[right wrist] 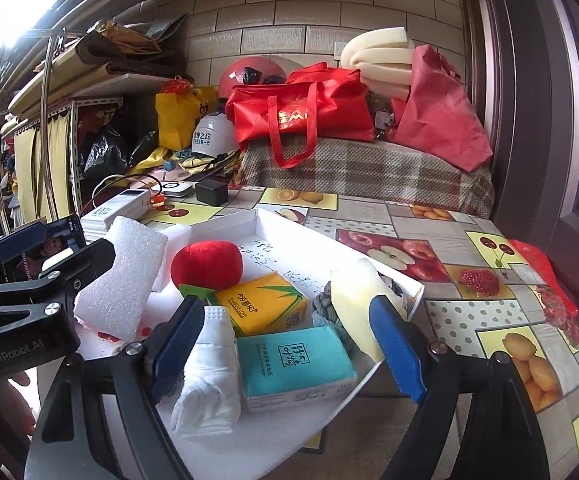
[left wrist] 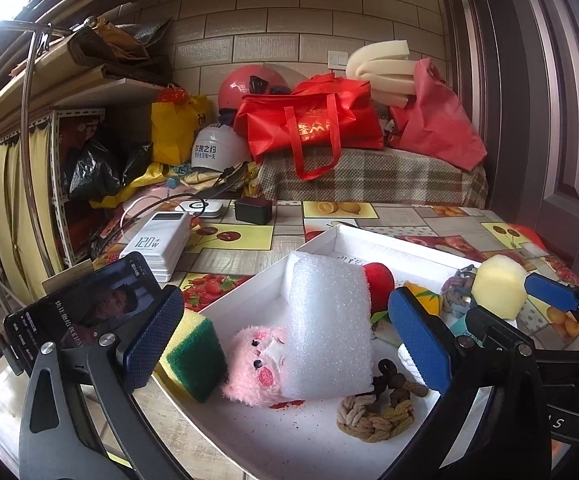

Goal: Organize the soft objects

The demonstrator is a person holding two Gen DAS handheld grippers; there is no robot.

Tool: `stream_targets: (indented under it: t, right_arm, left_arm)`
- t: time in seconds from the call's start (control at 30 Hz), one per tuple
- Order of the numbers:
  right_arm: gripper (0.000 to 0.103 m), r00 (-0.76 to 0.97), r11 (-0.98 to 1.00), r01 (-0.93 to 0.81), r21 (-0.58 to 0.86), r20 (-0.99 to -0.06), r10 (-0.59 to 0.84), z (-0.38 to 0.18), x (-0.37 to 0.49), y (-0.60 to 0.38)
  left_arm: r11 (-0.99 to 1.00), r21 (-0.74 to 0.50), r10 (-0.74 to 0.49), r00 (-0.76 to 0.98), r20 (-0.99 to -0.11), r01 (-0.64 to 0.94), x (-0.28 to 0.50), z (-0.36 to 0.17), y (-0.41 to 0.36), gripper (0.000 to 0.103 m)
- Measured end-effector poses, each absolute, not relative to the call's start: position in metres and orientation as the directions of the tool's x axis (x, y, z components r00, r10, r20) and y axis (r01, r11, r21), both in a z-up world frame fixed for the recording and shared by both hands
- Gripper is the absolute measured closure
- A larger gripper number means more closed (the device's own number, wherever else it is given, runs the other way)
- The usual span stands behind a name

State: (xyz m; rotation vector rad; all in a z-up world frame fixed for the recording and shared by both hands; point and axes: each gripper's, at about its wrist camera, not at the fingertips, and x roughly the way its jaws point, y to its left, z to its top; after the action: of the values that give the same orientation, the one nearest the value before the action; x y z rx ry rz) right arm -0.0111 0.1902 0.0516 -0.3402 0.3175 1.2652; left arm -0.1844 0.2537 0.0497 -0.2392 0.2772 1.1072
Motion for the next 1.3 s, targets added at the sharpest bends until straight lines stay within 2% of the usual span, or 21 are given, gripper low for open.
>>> stream_targets:
  t: [0.2,0.5,0.77,1.13,1.3]
  right_arm:
    - [0.018,0.298,0.309,-0.95,-0.054,-0.455,0.839,0.049,-0.006,0.183]
    - [0.018,0.314,0.328,-0.944,-0.044,-0.427,0.848,0.051,-0.01,0.152]
    - [0.018,0.303,0.336,-0.942,-0.013,-0.467,0.831,0.047,-0.004,0.124]
    - [0.018,0.372,0.399,-0.917,-0.001,-0.363,0.854,0.055,-0.002,0.056]
    - [0.018,0.385,0.419,-0.908,0.013,-0.369,0.846,0.059,0.0,0.031]
  left_arm:
    - [0.454,-0.043,0.831,0.44,-0.339,-0.89,-0.18,0.05,0.238,0.0]
    - [0.494,-0.104,0.795,0.497,-0.347,-0.863,-0.185,0.049,0.214,0.0]
    - [0.54,-0.087,0.773,0.534,-0.343,-0.837,-0.18,0.049,0.18,0.0]
    - [0.568,0.009,0.774,0.53,-0.348,-0.823,-0.169,0.048,0.136,0.0]
    - [0.537,0.03,0.793,0.492,-0.36,-0.843,-0.167,0.047,0.127,0.0]
